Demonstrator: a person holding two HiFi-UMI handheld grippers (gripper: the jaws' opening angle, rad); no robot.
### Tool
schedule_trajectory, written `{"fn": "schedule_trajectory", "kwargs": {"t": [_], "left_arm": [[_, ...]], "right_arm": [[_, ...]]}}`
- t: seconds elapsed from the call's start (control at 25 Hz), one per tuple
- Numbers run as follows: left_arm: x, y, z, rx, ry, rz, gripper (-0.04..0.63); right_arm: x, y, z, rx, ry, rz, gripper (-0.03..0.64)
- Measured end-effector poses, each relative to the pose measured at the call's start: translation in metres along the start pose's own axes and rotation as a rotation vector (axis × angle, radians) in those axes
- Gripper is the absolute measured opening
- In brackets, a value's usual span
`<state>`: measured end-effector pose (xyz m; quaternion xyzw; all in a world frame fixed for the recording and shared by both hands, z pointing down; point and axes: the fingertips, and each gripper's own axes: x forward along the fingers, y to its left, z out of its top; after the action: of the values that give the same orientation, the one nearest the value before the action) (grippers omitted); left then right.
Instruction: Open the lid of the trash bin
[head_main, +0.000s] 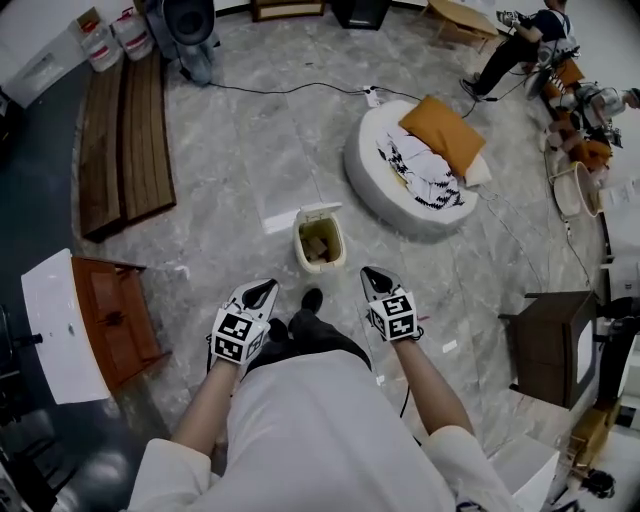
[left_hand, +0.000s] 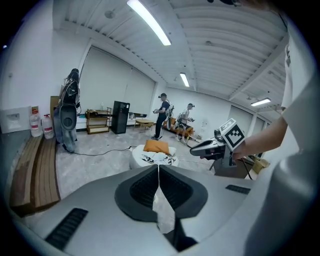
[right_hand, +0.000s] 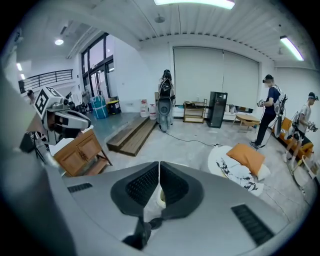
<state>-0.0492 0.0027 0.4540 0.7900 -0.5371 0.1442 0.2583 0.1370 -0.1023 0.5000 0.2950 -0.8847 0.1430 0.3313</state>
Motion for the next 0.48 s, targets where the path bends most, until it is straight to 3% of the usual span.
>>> {"fn": "schedule_trajectory", "kwargs": {"t": [0.48], "left_arm": [[-0.033, -0.015, 0.025, 0.028, -0.044, -0.007, 0.021]], "right_arm": [[-0.058, -0.002, 0.02, 0.02, -0.074, -0.049, 0.035]]}}
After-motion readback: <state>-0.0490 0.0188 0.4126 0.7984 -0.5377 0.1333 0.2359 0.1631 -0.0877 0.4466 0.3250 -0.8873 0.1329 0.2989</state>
